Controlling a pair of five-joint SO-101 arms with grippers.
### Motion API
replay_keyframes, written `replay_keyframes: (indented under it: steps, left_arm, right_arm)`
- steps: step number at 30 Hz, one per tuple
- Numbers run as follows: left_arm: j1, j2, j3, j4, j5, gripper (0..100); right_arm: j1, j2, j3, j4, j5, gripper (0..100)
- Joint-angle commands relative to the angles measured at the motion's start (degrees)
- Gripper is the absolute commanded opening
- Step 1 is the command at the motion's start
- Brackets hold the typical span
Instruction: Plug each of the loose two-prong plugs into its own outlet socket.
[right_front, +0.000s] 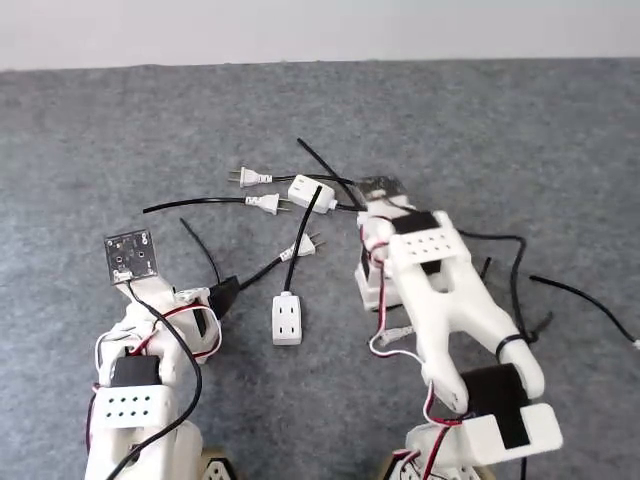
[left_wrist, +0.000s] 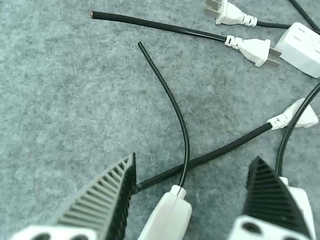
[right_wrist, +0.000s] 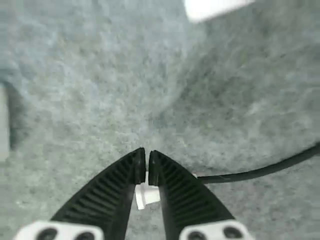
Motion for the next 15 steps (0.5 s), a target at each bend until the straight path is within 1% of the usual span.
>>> replay_keyframes:
  steps: [1,5,10,15]
  left_arm:
    - [-0.18,-0.79,-0.4,-0.97,-0.35,33]
    - [-0.18,-0.79,-0.4,-0.97,-0.35,33]
    - [-0.18,-0.79,-0.4,-0.97,-0.35,33]
    - [-0.18,-0.79,-0.4,-0.97,-0.44,33]
  right_arm:
    - [1.01,-0.22,1.76,-2.51,-0.88,0.9]
    - [1.98,-0.22,2.99,0.22,3.96,0.9]
    - [5.32,-1.1,2.99,4.18,6.95,0.9]
    - [6.46,-10.68,6.15,7.6,11.34,0.9]
